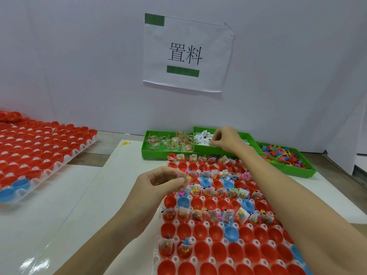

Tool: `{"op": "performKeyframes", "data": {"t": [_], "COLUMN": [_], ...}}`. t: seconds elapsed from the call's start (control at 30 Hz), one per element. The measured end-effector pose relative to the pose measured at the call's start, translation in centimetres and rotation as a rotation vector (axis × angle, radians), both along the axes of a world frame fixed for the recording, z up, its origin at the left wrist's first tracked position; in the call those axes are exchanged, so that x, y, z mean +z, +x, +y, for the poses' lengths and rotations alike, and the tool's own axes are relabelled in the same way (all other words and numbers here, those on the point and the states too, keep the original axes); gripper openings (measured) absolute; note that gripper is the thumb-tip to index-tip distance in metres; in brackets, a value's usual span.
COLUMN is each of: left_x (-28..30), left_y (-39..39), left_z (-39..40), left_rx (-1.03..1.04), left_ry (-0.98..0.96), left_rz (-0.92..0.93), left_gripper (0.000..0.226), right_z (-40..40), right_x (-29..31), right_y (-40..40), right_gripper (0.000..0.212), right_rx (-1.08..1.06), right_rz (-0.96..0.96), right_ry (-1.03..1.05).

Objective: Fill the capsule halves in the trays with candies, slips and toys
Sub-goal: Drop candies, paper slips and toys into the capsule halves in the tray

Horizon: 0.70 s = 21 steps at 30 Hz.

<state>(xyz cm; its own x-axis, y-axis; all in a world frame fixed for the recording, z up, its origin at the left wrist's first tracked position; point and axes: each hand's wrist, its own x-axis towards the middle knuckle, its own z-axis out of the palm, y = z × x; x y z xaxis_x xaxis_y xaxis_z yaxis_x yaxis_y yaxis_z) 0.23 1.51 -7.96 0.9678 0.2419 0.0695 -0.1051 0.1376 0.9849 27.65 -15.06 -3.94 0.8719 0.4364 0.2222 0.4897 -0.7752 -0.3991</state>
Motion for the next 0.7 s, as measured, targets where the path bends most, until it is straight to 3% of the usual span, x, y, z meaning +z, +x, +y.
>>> {"op": "performKeyframes", "data": {"t": [0.33, 0.5, 0.7], "left_x": [0.7, 0.6, 0.7], "left_y": [-0.5, -0.6, -1.0], "left_z": [-0.1, -0.4, -1.4], "left_rx": [0.064, 0.042, -0.049], "left_ry": [0.077, 0.142, 0.181], "left_rz": [-0.096, -0.113, -0.095], "left_gripper": [0.011, 0.012, 0.011], "right_z": [-3.0, -3.6, -4.2], "right_x": [2.4, 2.5, -0.1], "right_y": [-5.3, -14.3, -21.4], "right_gripper": [0.027, 0.015, 0.015], "right_rx": [0.067, 0.307, 0.366], "right_rz": [0.044, 0.214, 0.145], "right_ry": [0.415, 0.285, 0.258]}}
